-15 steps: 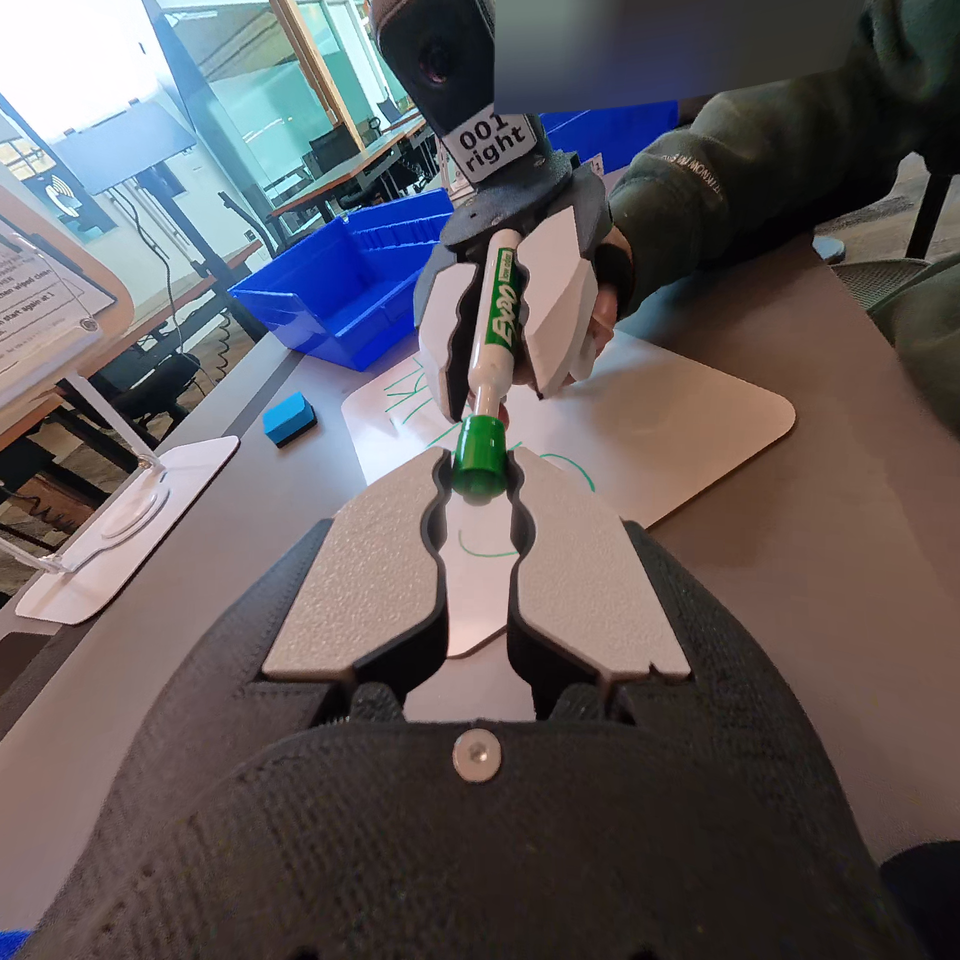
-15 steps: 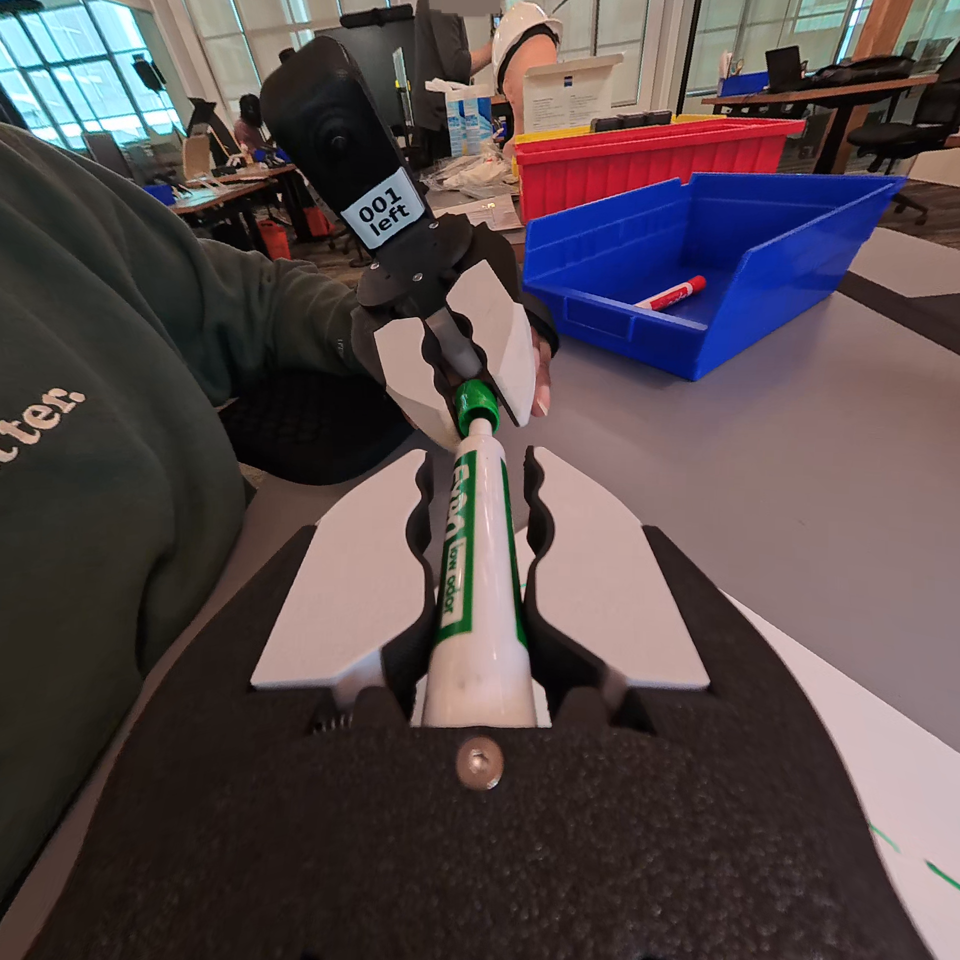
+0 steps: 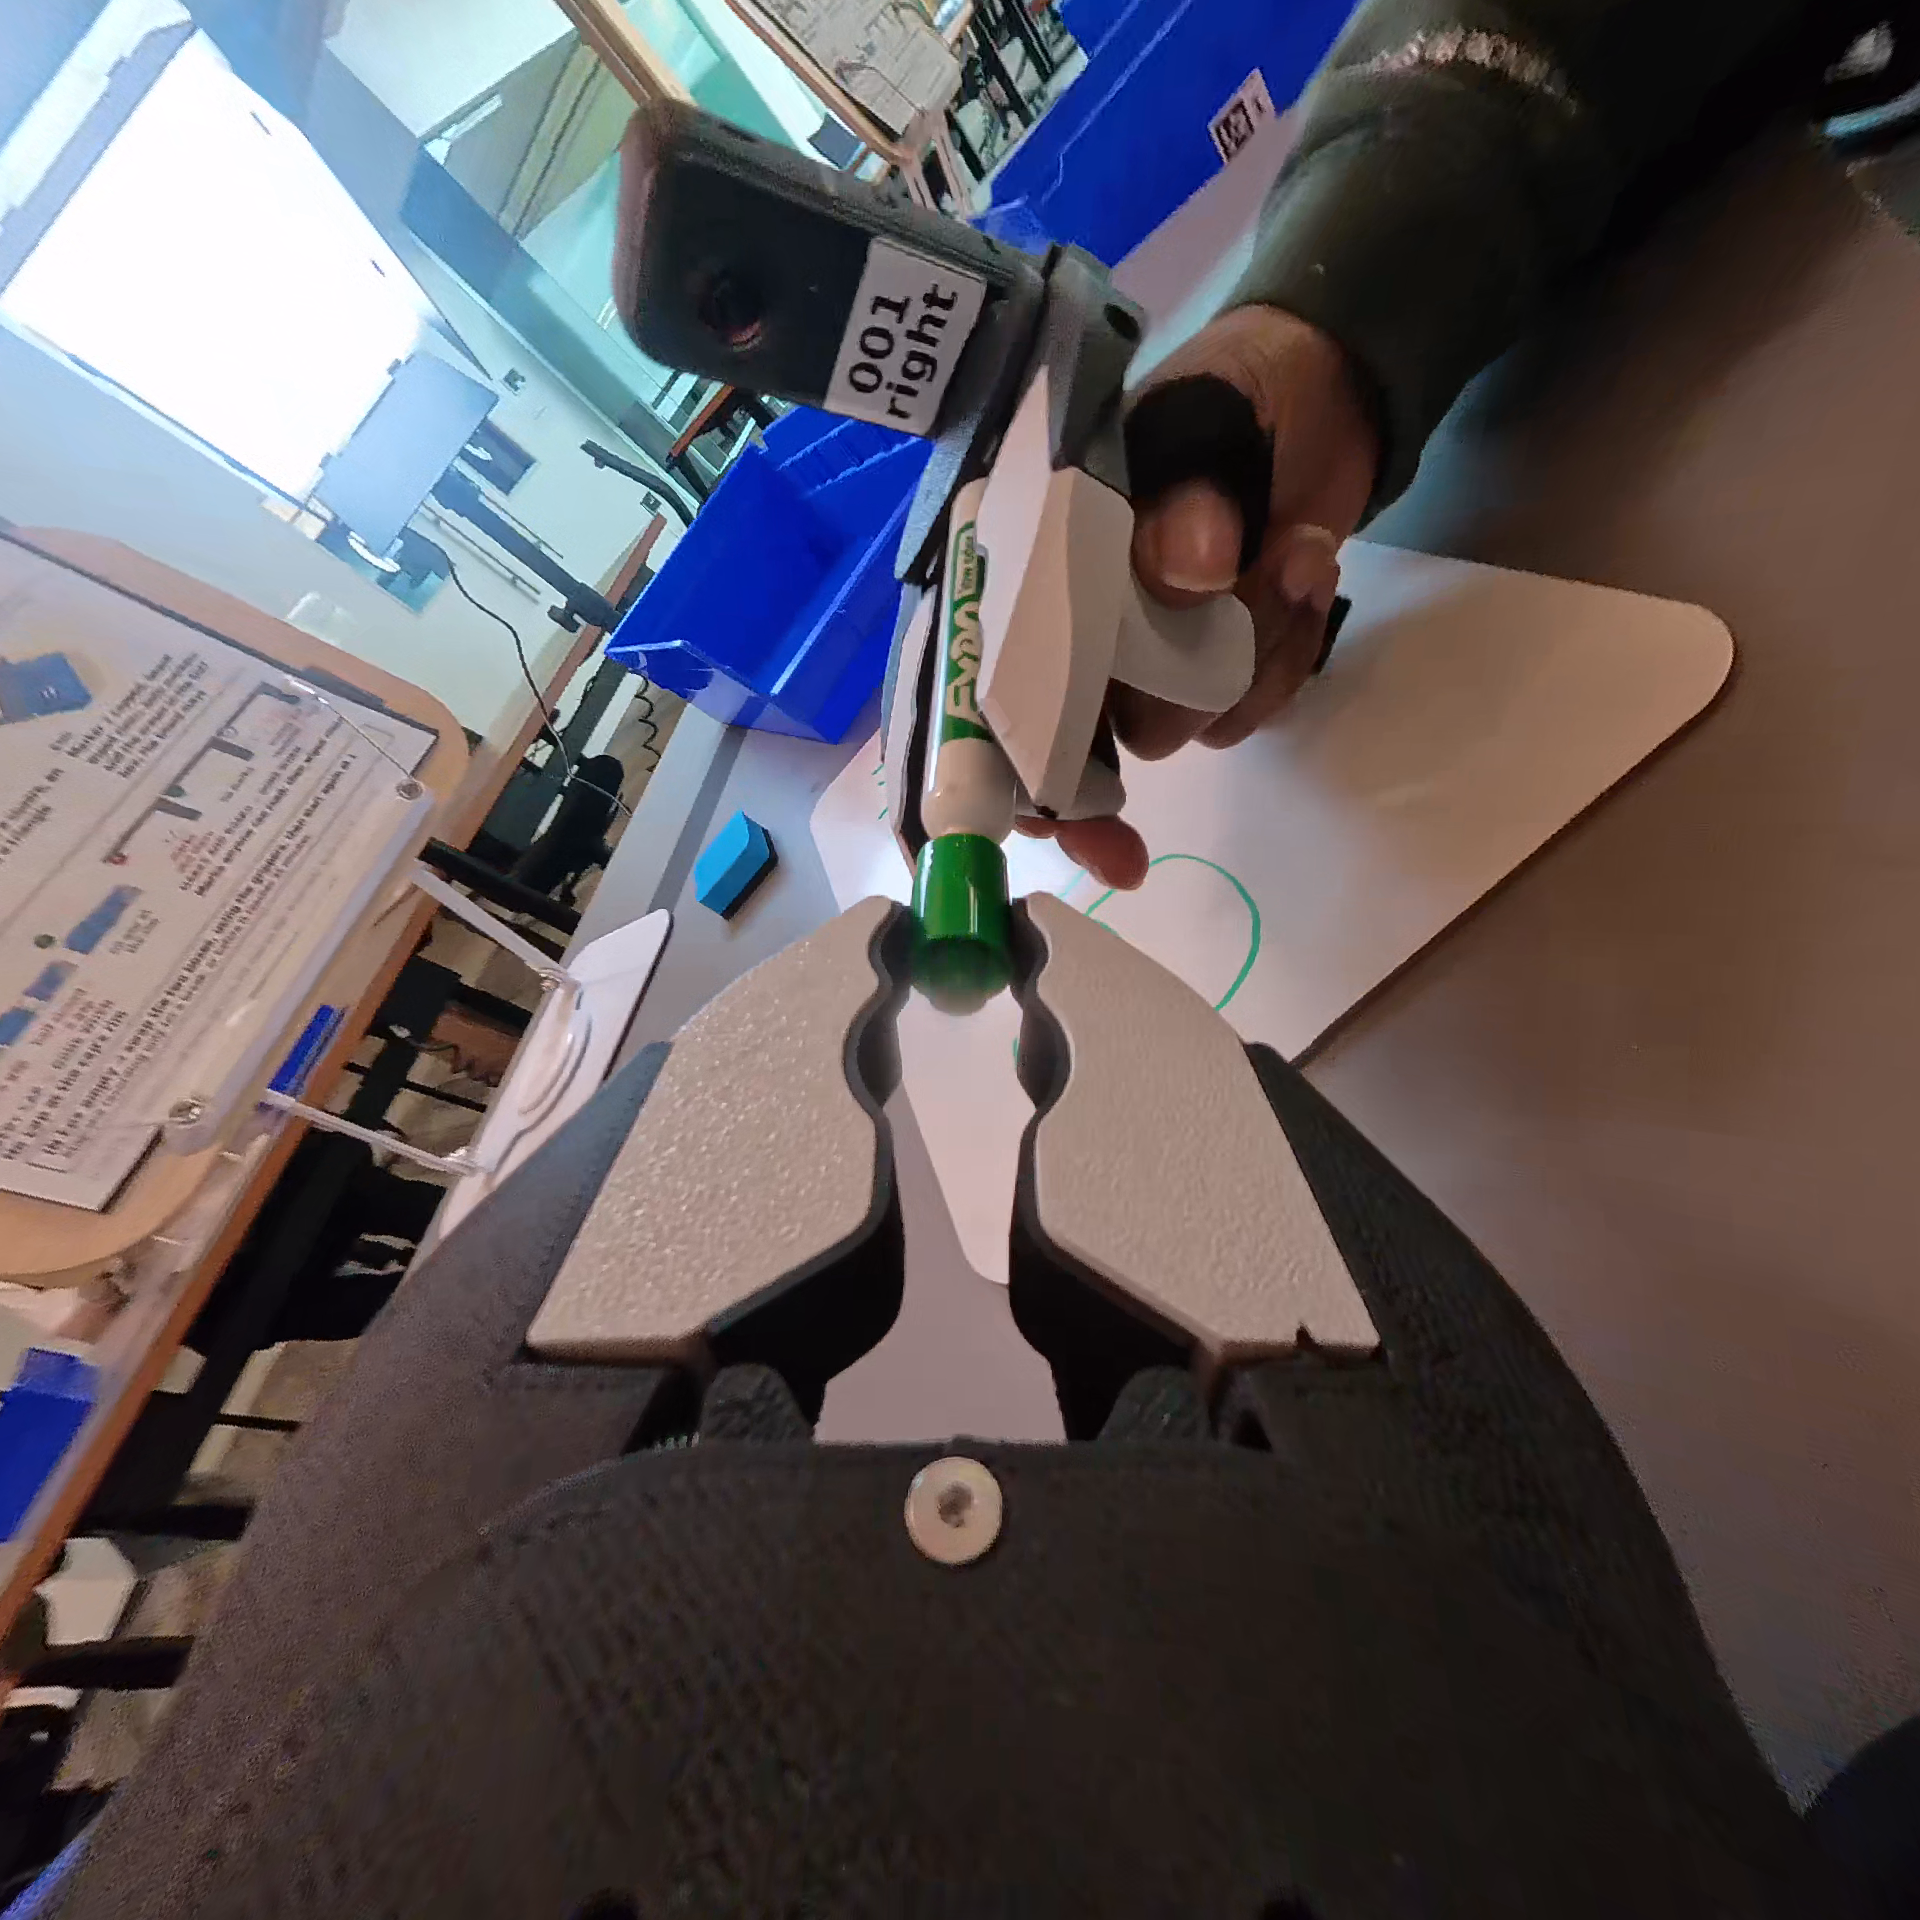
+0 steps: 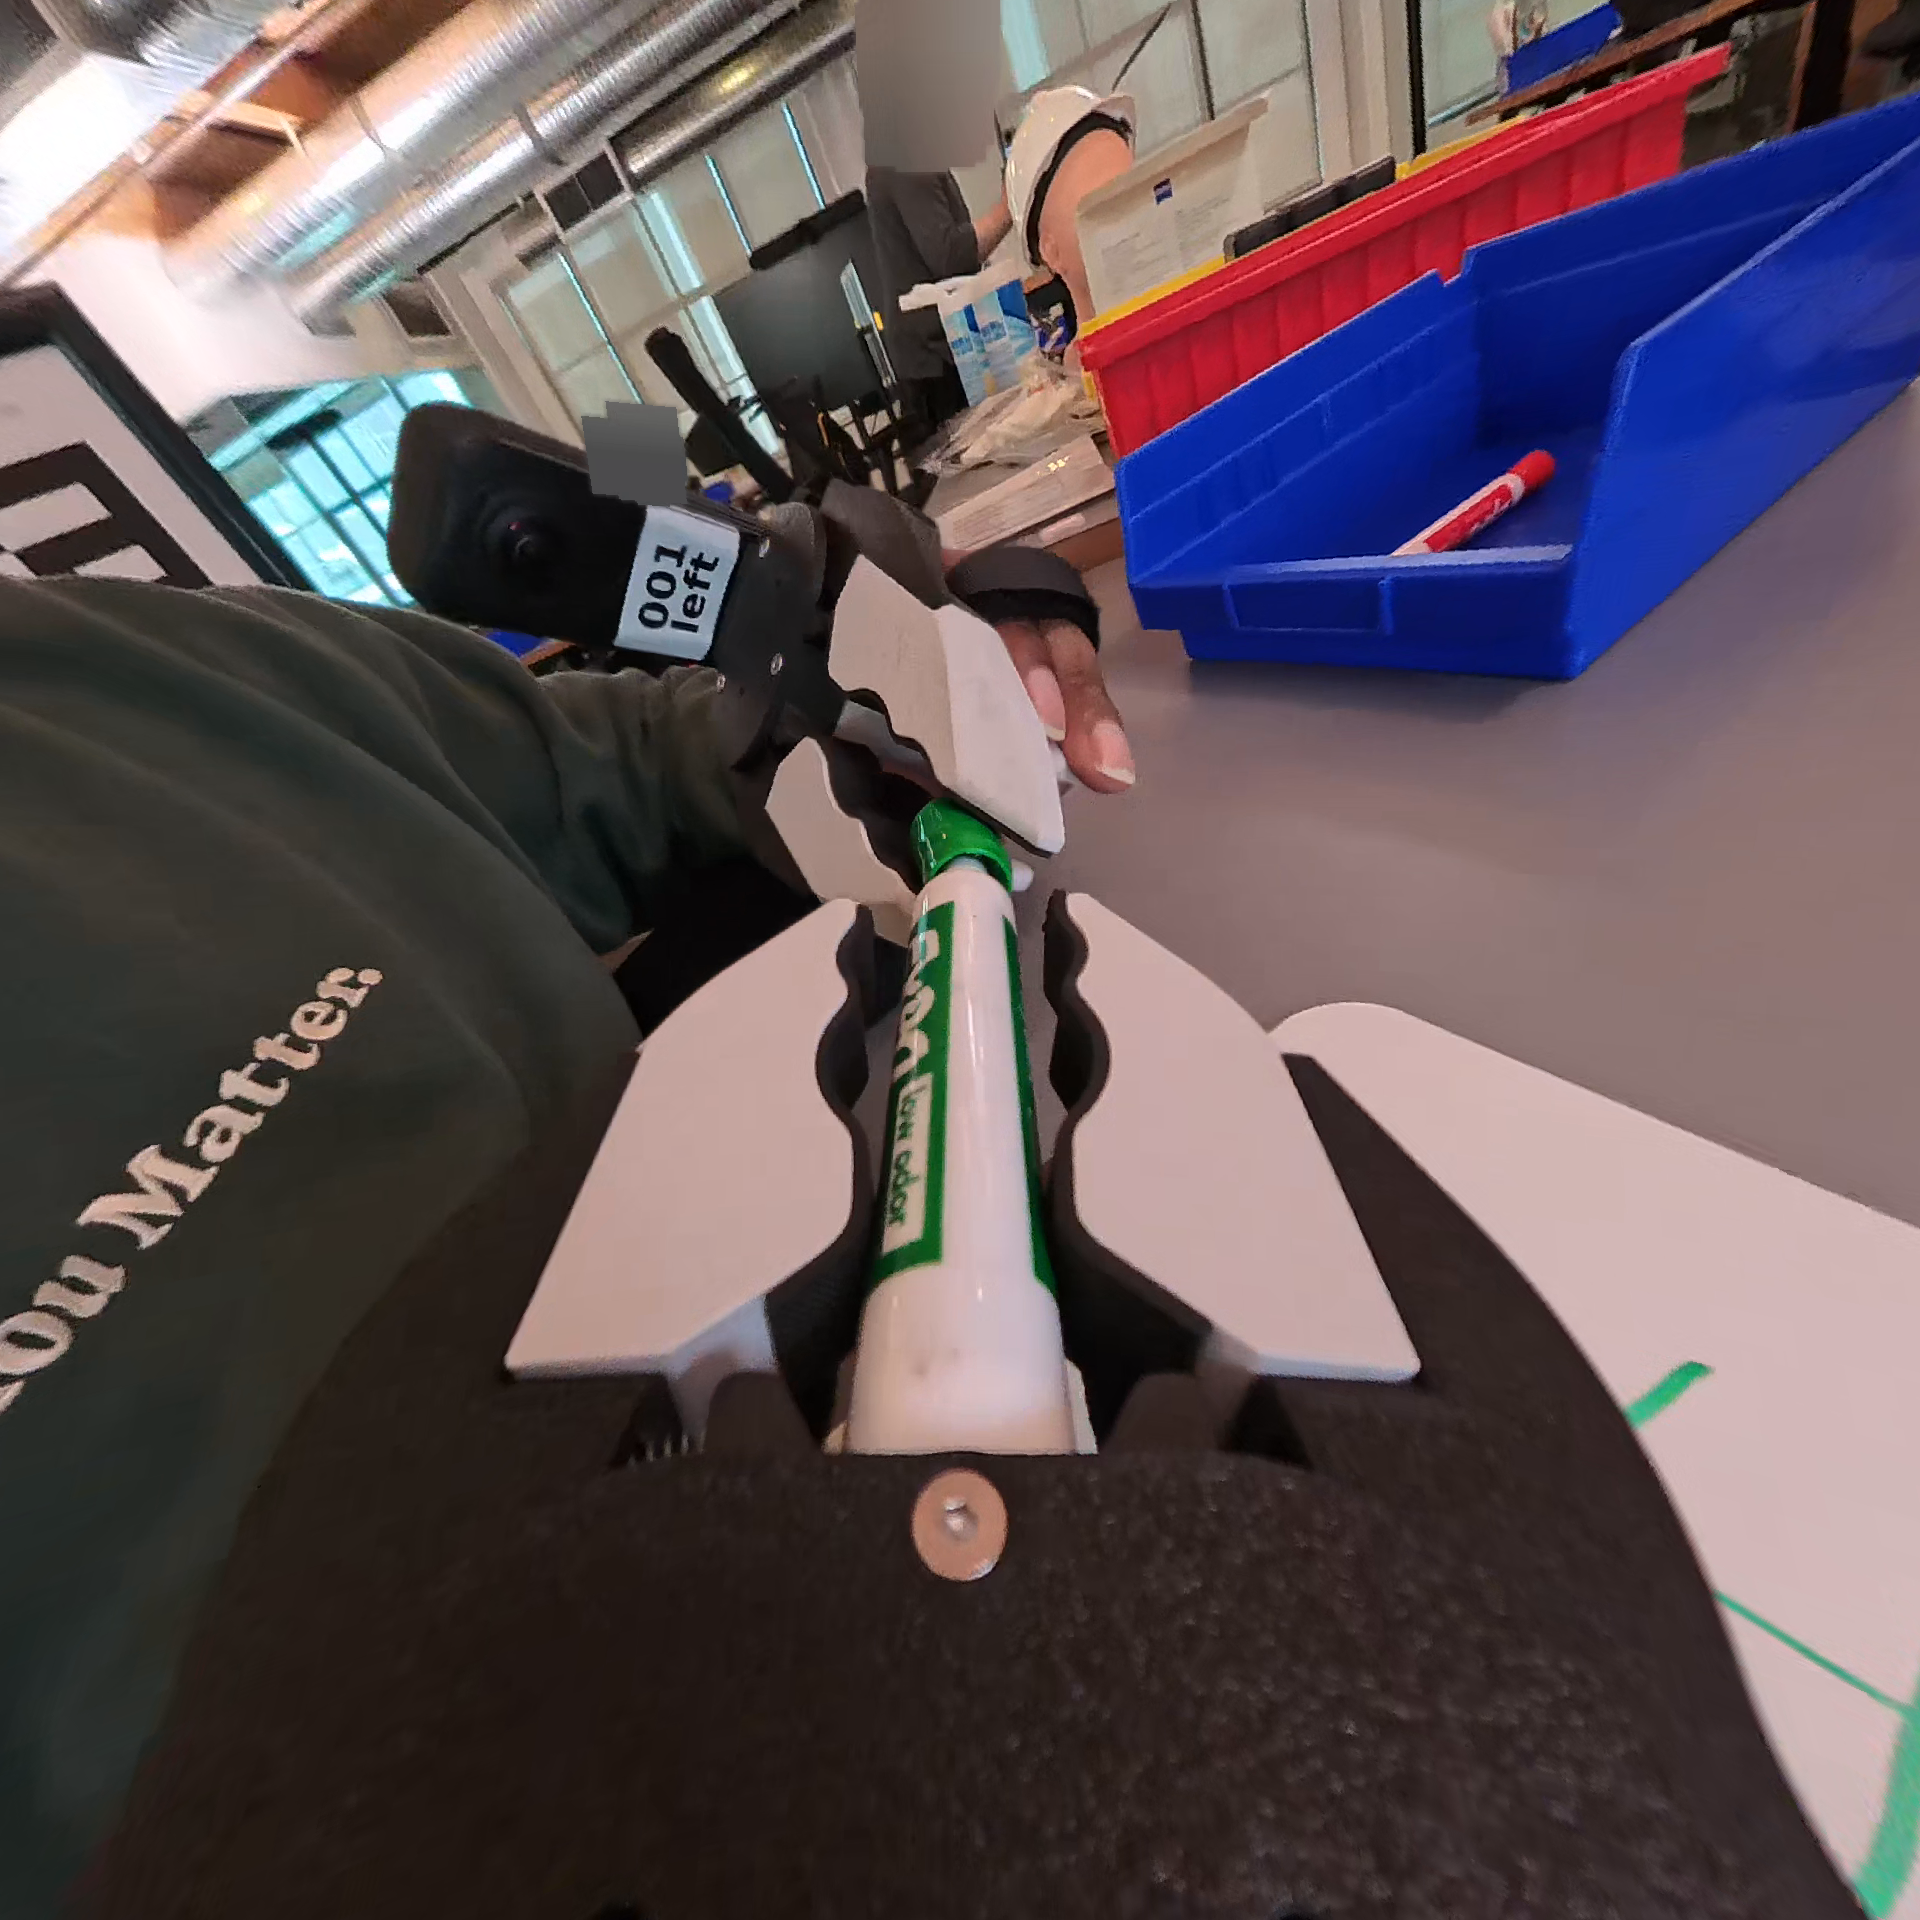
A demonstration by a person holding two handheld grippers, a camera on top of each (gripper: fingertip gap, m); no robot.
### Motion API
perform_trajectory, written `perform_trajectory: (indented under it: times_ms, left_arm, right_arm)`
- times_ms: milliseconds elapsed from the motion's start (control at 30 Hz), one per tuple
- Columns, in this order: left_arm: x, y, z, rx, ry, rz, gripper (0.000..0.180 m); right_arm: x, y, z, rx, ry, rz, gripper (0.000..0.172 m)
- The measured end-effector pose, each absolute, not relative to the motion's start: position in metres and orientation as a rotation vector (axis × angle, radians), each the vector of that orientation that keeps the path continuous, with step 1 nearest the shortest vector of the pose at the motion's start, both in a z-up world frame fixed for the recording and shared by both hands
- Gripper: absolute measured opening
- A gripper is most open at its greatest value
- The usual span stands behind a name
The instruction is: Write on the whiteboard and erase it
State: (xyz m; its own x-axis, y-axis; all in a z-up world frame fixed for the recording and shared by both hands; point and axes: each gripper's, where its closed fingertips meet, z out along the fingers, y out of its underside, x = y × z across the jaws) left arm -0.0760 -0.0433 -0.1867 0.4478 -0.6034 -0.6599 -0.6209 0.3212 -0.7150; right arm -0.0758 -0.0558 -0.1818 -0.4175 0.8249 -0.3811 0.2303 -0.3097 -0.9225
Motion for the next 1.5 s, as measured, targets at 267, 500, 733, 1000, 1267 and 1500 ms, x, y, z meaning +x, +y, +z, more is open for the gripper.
perform_trajectory:
  times_ms: [267,500,733,1000,1267,1500]
  left_arm:
    - [-0.069,-0.048,-0.189,-1.26,1.278,0.108,0.019]
    - [-0.068,-0.048,-0.179,-1.247,1.244,0.093,0.02]
    - [-0.079,-0.046,-0.178,-1.382,1.161,-0.242,0.02]
    - [-0.073,-0.044,-0.194,-1.454,1.172,-0.319,0.02]
    - [-0.077,-0.038,-0.191,-1.466,1.099,-0.351,0.022]
    - [-0.096,-0.025,-0.178,-1.515,0.842,-0.603,0.016]
  right_arm:
    - [-0.075,-0.064,-0.182,-1.387,-1.457,1.929,0.033]
    - [-0.074,-0.064,-0.171,-1.343,-1.534,1.807,0.034]
    - [-0.057,-0.038,-0.154,-1.125,-1.771,1.112,0.048]
    - [-0.051,-0.024,-0.203,-0.973,-2.003,0.477,0.034]
    - [-0.055,-0.02,-0.203,-1.0,-2.0,0.543,0.019]
    - [-0.004,0.152,-0.135,-1.45,-1.356,0.535,0.019]
